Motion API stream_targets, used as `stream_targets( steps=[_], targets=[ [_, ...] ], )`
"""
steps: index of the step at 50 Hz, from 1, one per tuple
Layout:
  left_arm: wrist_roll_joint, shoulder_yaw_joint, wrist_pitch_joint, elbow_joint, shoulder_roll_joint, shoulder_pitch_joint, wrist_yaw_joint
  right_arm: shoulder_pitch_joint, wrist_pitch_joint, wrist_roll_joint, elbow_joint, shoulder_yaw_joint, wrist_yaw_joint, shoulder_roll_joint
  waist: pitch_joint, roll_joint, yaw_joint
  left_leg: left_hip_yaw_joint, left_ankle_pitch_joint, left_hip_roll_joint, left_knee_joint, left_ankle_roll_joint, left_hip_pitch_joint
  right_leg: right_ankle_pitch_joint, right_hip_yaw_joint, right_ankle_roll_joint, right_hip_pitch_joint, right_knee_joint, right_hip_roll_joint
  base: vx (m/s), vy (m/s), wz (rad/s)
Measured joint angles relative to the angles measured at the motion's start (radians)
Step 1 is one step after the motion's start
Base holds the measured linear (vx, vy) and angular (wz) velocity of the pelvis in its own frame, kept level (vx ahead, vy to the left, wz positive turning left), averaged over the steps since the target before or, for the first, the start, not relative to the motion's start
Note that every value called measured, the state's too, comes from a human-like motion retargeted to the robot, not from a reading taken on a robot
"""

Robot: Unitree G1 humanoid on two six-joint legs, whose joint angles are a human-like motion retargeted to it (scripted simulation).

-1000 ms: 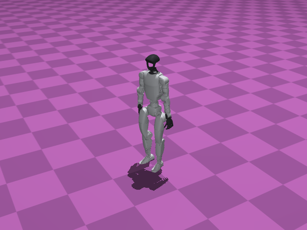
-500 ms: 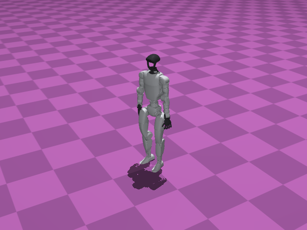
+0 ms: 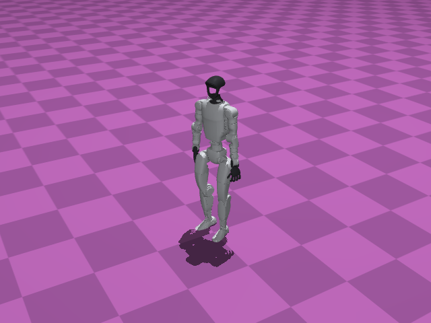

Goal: In place motions

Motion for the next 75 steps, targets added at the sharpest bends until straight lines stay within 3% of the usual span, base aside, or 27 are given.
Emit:
stream_targets(
  steps=[8,14,20,25,27,28,30,32,35,38,45,47,52,57,62,68,73,75],
  targets=[
    [-0.022,0.006,-0.086,-0.005,0.018,-0.005,0.093,0.013,-0.054,0.01,-0.005,-0.006,-0.034,-0.009,0.014,-0.001,0.011,-0.019,0.02,-0.009,-0.017,0.007,0.007,-0.026,-0.024,-0.018,0.004,0.026,-0.008,-0.01,0.07,0.14],
    [-0.009,0.03,-0.073,0.001,0.067,-0.023,0.097,0.016,-0.104,0.024,-0.049,-0.027,-0.098,-0.011,0.021,0.019,0.027,-0.024,0.035,0.034,-0.036,0.0,0.003,-0.032,-0.02,-0.084,-0.052,0.146,0.017,-0.04,0.03,-0.09],
    [-0.043,0.096,-0.058,-0.016,0.149,-0.019,0.055,-0.042,-0.133,0.06,-0.106,-0.004,-0.123,-0.009,0.063,0.045,0.043,0.047,0.035,0.114,-0.045,-0.011,-0.006,-0.009,0.208,-0.089,-0.172,0.35,0.091,-0.14,-0.08,-0.77],
    [-0.017,0.131,0.004,0.021,0.188,-0.054,0.08,-0.026,-0.161,0.117,-0.129,-0.022,-0.143,-0.017,0.092,0.064,0.016,0.031,0.035,0.162,-0.038,-0.035,0.011,-0.161,0.014,-0.223,-0.107,0.294,-0.035,-0.03,-0.14,0.34],
    [-0.016,0.135,-0.008,0.0,0.197,-0.044,0.079,-0.004,-0.163,0.136,-0.122,-0.036,-0.155,-0.023,0.079,0.048,0.055,0.04,0.029,0.155,-0.038,-0.04,0.015,-0.176,-0.05,-0.187,-0.073,0.208,-0.082,0.15,-0.2,-0.26],
    [-0.02,0.135,-0.018,-0.013,0.203,-0.039,0.069,0.002,-0.161,0.143,-0.114,-0.044,-0.16,-0.025,0.074,0.031,0.078,0.047,0.027,0.146,-0.037,-0.043,0.015,-0.161,-0.059,-0.143,-0.065,0.166,-0.104,0.13,-0.25,-0.45],
    [-0.027,0.145,-0.035,-0.043,0.216,-0.033,0.048,0.0,-0.159,0.156,-0.095,-0.054,-0.16,-0.028,0.072,-0.017,0.122,0.066,0.022,0.115,-0.036,-0.049,0.01,-0.127,-0.03,-0.002,-0.063,0.099,-0.143,0.05,-0.32,-0.55],
    [-0.036,0.164,-0.048,-0.069,0.232,-0.033,0.031,-0.014,-0.156,0.161,-0.086,-0.054,-0.149,-0.026,0.082,-0.053,0.143,0.073,0.019,0.102,-0.035,-0.061,0.001,-0.14,0.005,0.078,-0.072,0.074,-0.149,-0.03,-0.39,-0.38],
    [-0.047,0.173,-0.051,-0.093,0.263,-0.037,0.007,-0.034,-0.154,0.149,-0.084,-0.044,-0.134,-0.026,0.11,-0.086,0.147,0.076,0.022,0.103,-0.03,-0.085,-0.012,-0.104,-0.071,0.112,-0.071,0.038,-0.17,-0.02,-0.39,-0.01],
    [-0.031,0.218,-0.035,-0.098,0.211,-0.095,0.084,-0.069,-0.156,0.125,-0.107,-0.078,-0.147,-0.042,0.162,-0.068,0.165,0.079,0.03,0.138,-0.01,-0.11,-0.057,-0.069,-0.078,0.137,-0.085,0.012,-0.152,-0.22,-0.35,0.33],
    [-0.169,0.228,-0.141,-0.151,0.146,-0.187,0.11,-0.181,-0.167,0.088,-0.184,-0.081,-0.191,-0.087,0.25,-0.032,0.06,0.021,0.038,0.165,0.057,-0.142,-0.23,0.001,-0.146,0.188,-0.194,0.006,-0.168,-0.25,-0.12,0.46],
    [-0.176,0.224,-0.153,-0.172,0.132,-0.255,0.129,-0.251,-0.178,0.106,-0.208,-0.1,-0.183,-0.102,0.303,-0.017,0.065,0.029,0.034,0.178,0.095,-0.135,-0.299,0.01,-0.132,0.168,-0.271,0.052,-0.166,-0.48,-0.01,-0.34],
    [-0.258,0.137,-0.22,-0.267,0.2,-0.432,0.161,-0.473,-0.211,0.198,-0.315,-0.025,-0.217,-0.138,0.446,-0.036,0.091,0.091,-0.001,0.241,0.274,-0.121,-0.538,0.014,-0.012,0.045,-0.555,0.273,-0.124,-0.56,-0.04,-0.81],
    [-0.196,0.105,-0.208,-0.335,0.29,-0.632,0.116,-0.635,-0.22,0.187,-0.455,-0.005,-0.239,-0.178,0.45,-0.006,0.04,0.087,-0.064,0.3,0.586,-0.077,-0.902,-0.018,-0.032,-0.061,-0.866,0.543,-0.123,-0.35,-0.06,0.29],
    [-0.207,0.036,-0.227,-0.392,0.344,-0.803,0.103,-0.765,-0.23,0.188,-0.54,-0.004,-0.239,-0.23,0.475,-0.057,0.072,0.136,-0.173,0.323,0.932,0.004,-1.133,-0.035,0.044,-0.151,-1.154,0.879,-0.163,-0.13,0.02,-0.15],
    [-0.257,0.019,-0.254,-0.47,0.42,-0.937,0.079,-0.917,-0.259,0.211,-0.616,0.078,-0.233,-0.31,0.46,-0.065,0.054,0.118,-0.268,0.38,1.311,0.111,-1.418,-0.041,0.046,-0.271,-1.461,1.217,-0.169,-0.08,0.1,-0.15],
    [-0.293,0.016,-0.271,-0.525,0.474,-0.978,0.067,-0.998,-0.28,0.238,-0.636,0.132,-0.248,-0.352,0.529,-0.076,0.035,0.123,-0.325,0.42,1.593,0.197,-1.522,-0.081,0.111,-0.302,-1.593,1.488,-0.186,0.05,0.11,-0.01],
    [-0.293,0.021,-0.282,-0.533,0.48,-0.948,0.081,-0.984,-0.292,0.243,-0.632,0.15,-0.26,-0.344,0.549,-0.083,0.043,0.104,-0.37,0.443,1.705,0.203,-1.51,-0.126,0.15,-0.302,-1.59,1.591,-0.16,0.25,0.09,-0.41]
  ],
)
